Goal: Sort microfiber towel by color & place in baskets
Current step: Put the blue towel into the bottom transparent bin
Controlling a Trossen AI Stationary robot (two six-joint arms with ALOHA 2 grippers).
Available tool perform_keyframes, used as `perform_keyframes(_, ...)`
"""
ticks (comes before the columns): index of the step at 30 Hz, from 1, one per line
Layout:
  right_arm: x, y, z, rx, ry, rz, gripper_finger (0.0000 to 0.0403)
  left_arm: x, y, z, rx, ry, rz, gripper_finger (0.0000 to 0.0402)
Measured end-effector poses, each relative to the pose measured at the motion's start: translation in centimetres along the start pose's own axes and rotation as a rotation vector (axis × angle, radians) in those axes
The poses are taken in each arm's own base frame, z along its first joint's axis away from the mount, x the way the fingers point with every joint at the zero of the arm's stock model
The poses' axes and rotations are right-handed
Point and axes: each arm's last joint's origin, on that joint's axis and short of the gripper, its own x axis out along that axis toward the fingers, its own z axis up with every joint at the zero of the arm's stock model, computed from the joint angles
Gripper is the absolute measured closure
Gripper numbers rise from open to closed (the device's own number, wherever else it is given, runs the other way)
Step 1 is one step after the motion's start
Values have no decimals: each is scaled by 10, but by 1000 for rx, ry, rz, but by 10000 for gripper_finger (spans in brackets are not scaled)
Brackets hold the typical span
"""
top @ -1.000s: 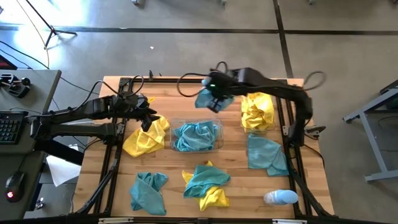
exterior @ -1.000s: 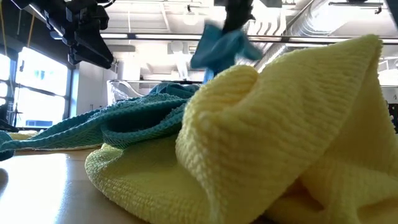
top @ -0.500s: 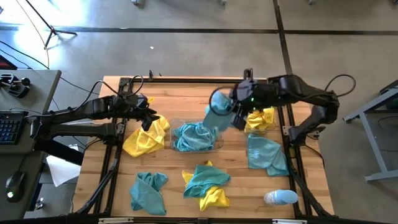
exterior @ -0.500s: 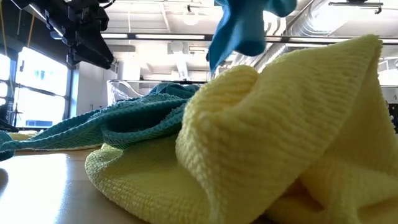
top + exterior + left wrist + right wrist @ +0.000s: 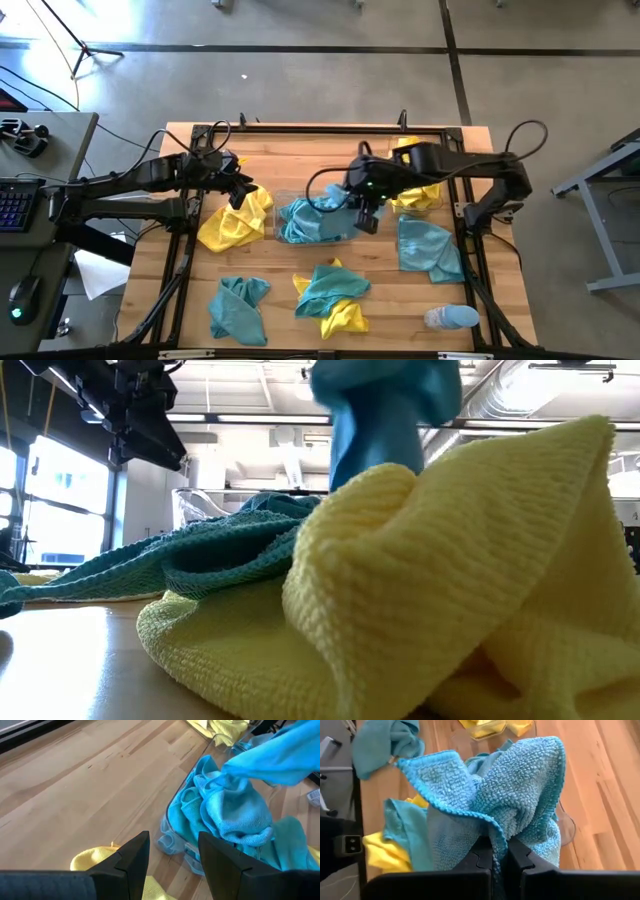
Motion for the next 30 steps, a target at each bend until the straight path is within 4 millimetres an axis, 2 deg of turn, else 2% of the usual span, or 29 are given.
perform_keyframes(6,44,-15,-3,-54,52,-32,402,3,0,0,0,8,4,243)
perform_keyframes(9,65,-19,-4,-106,2,-33,401,5,0,0,1,18,8,243)
perform_keyframes(15,105,-23,-20,-364,-11,-21,400,11,-1,1,2,41,20,243)
perform_keyframes(21,135,-29,-43,-402,26,-18,400,18,-1,0,2,69,33,243)
perform_keyframes(25,147,-32,-44,-397,-39,-19,399,22,-1,0,4,85,40,243)
perform_keyframes(30,168,-38,-49,-386,-8,-23,399,25,-1,0,4,99,47,243)
